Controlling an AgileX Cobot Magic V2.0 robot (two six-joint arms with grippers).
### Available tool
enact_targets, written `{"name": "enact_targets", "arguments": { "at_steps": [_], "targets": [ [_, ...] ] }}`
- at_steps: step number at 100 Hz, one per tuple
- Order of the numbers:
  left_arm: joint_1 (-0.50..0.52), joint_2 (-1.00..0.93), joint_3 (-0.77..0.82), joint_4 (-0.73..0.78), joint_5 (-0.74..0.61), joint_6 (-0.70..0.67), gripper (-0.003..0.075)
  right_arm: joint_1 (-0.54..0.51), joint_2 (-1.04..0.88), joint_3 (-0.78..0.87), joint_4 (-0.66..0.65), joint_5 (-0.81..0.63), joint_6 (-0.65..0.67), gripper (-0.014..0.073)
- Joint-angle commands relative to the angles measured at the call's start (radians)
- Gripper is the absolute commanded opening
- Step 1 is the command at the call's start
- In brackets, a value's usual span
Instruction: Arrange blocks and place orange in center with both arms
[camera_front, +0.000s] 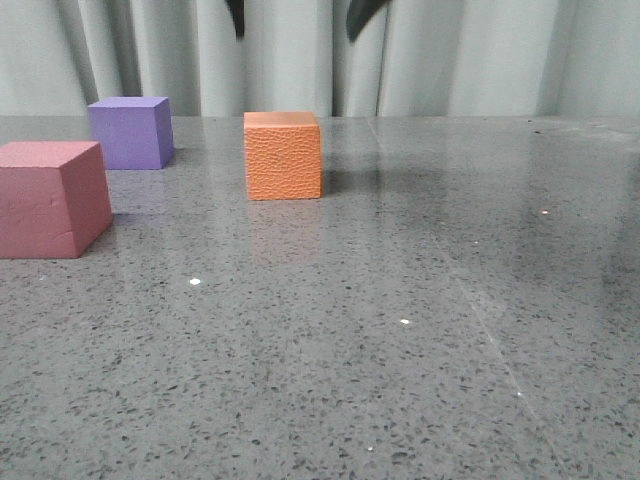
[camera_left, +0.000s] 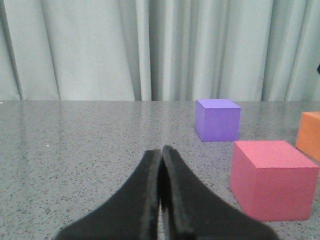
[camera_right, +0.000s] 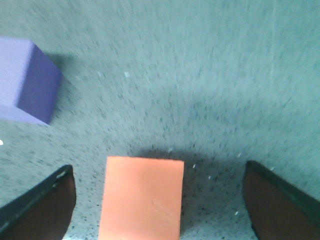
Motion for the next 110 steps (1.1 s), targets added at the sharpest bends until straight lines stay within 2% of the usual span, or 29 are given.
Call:
{"name": "enact_targets", "arguments": {
  "at_steps": [1,23,30,56,88,110],
  "targets": [
    [-0.001,-0.033,0.054,-0.008,-0.072,0.002,-0.0019,-0.015,-0.107,-0.035,-0.048,-0.049,-0.048,0.0664],
    [-0.001,-0.033,0.054,-0.008,-0.072,0.002,-0.0019,-0.078,-0.202,-0.024,-0.057,0.037,-0.197,0.0661],
    [-0.001,-0.033,0.054,-0.008,-0.072,0.002,-0.0019,-0.108,-0.233,0.006,-0.059,0.060,-0.228,0.0634],
    [-0.001,-0.033,0.054,-0.008,-0.072,0.002,-0.0019,-0.228,-0.404,0.296,-0.059,0.011,-0.234,0.0419],
    [-0.001,-0.033,0.054,-0.008,-0.072,0.002,-0.0019,-0.379,-0.700,0.765,-0.059,-0.144,-0.216,0.0281],
    [-0.001,-0.033,0.054,-0.008,-0.072,0.002,-0.0019,-0.422,-0.888,0.986,-0.059,-0.178,-0.216,0.0052]
  ]
}}
